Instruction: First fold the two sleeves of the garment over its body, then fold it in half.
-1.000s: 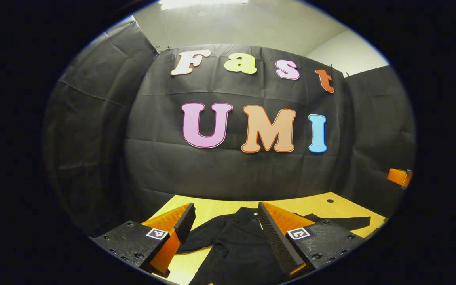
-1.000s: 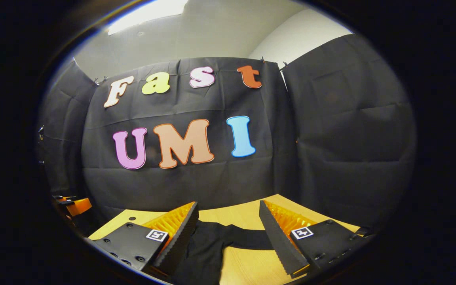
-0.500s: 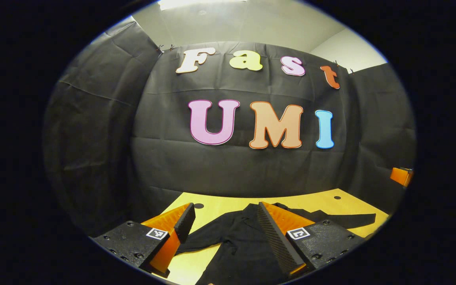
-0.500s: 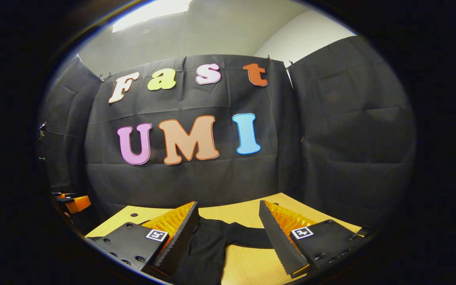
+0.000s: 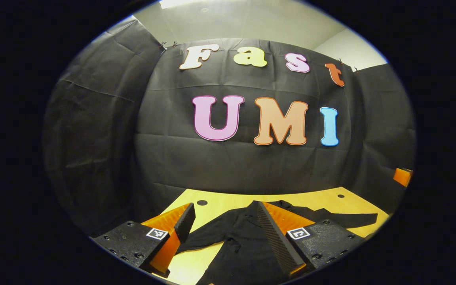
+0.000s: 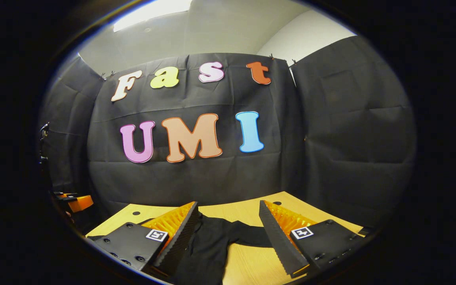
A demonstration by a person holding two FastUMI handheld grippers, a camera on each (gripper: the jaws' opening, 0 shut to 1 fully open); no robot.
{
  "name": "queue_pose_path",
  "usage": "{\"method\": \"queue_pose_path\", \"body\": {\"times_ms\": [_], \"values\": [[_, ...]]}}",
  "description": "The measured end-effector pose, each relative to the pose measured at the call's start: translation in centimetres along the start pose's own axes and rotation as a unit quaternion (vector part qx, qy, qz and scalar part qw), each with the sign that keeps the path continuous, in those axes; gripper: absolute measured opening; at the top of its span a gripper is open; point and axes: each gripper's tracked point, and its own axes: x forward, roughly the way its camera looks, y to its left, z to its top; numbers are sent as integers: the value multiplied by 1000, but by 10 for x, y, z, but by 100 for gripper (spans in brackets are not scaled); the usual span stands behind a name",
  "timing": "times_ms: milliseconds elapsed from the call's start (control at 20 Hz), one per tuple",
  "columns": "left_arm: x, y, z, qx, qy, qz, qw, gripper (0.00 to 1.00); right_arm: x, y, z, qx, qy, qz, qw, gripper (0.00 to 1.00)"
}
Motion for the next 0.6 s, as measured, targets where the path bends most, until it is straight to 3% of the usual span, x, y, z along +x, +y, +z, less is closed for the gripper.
{"method": "queue_pose_path", "body": {"times_ms": [600], "values": [[-3, 21, -5, -12, 5, 32, 999, 92, 17, -19, 16, -10, -10, -12, 1000, 94]]}}
